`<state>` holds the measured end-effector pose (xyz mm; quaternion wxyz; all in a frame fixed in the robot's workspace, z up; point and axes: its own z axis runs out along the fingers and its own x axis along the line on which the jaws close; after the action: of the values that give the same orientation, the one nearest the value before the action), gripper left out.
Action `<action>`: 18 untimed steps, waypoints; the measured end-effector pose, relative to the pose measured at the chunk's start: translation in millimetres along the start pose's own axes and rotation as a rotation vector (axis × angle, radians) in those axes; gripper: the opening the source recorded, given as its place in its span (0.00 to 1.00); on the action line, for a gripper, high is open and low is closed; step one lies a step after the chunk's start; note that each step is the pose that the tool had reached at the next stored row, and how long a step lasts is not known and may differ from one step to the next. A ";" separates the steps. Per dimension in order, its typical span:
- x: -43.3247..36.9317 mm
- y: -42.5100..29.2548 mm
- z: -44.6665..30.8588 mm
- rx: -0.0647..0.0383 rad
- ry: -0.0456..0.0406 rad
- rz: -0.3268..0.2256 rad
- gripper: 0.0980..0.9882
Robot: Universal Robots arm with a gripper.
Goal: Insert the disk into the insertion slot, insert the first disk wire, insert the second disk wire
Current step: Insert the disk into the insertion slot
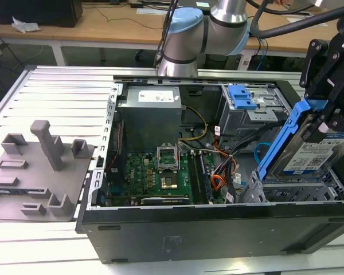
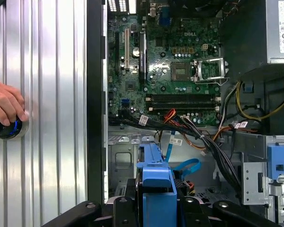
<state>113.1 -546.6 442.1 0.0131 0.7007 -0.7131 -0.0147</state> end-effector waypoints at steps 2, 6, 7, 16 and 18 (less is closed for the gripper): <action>0.3 -0.1 2.1 0.000 -0.0002 0.000 0.30; 0.7 -0.3 6.6 0.000 0.0000 0.000 0.30; 0.8 -0.4 9.8 0.000 0.0001 0.000 0.30; 0.8 -0.8 20.4 0.000 0.0000 0.000 0.30; 0.8 -0.9 23.5 0.000 0.0000 0.000 0.30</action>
<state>113.1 -547.4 418.5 0.0131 0.7007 -0.7131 -0.0147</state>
